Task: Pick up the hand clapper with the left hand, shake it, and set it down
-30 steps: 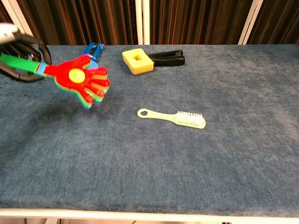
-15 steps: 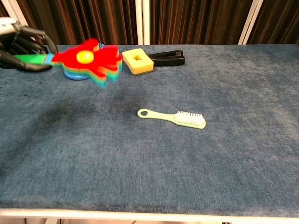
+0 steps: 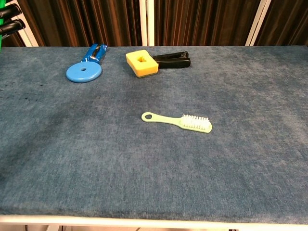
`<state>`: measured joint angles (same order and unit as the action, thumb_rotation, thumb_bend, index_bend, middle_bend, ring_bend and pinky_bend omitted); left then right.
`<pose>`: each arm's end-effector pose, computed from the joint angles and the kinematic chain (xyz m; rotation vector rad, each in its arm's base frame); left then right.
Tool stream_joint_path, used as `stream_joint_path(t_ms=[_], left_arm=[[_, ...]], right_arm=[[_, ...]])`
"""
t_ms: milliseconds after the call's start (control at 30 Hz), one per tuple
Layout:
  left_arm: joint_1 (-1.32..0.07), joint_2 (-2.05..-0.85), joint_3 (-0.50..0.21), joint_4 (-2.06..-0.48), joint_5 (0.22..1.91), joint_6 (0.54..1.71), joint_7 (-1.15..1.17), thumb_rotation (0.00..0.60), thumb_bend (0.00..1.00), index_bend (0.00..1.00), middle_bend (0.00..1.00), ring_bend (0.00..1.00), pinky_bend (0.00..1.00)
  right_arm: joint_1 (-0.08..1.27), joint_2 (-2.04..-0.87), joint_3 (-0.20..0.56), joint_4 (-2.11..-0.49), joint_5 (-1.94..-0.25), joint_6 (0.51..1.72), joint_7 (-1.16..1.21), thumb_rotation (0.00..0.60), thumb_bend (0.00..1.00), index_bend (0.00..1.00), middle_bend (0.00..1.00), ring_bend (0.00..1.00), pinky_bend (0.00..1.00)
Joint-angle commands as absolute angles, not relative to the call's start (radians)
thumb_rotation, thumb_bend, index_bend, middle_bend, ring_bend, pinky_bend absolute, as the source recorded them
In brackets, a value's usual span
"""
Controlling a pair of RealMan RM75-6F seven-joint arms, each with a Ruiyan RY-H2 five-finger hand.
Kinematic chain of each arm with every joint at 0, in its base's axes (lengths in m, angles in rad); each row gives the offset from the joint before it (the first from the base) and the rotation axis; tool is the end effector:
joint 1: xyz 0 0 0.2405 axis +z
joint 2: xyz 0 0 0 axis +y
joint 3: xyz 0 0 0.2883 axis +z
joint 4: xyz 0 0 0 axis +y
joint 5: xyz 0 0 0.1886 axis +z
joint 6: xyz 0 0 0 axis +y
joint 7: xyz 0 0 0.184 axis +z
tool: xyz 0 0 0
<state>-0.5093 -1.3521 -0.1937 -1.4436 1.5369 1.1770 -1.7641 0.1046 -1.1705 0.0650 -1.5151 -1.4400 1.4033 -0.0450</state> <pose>-0.2148 0.3673 0.0977 0.6070 2.2101 1.9164 -0.3563 -0.2321 0.1776 1.3988 -0.8993 0.7860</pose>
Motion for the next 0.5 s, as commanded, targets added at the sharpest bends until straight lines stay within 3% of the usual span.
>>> stream_joint_path(t_ms=[33, 233, 367, 500], left_arm=[[-0.528, -1.364, -0.133, -1.383, 1.624, 1.186, -1.312, 0.6, 0.43, 0.61, 0.67, 0.89, 0.95], [-0.549, -1.391, -0.091, -1.338, 1.618, 1.106, -0.712, 0.6, 0.43, 0.61, 0.67, 0.89, 0.95], [-0.555, -1.399, -0.075, -1.344, 1.581, 1.061, -0.514, 0.6, 0.43, 0.61, 0.68, 0.89, 0.95], [-0.552, -1.413, -0.074, -1.351, 1.554, 1.059, -0.469, 0.6, 0.43, 0.61, 0.68, 0.89, 0.95]], right_arm=[[0.104, -1.169, 0.066, -1.516, -1.439, 1.404, -0.044, 0.6, 0.33, 0.0, 0.0, 0.0, 0.0], [0.106, -1.169, 0.064, -1.517, -1.442, 1.402, -0.045, 0.6, 0.33, 0.0, 0.0, 0.0, 0.0], [0.105, -1.169, 0.065, -1.514, -1.439, 1.4, -0.042, 0.6, 0.33, 0.0, 0.0, 0.0, 0.0], [0.106, -1.169, 0.065, -1.514, -1.441, 1.4, -0.042, 0.6, 0.33, 0.0, 0.0, 0.0, 0.0]])
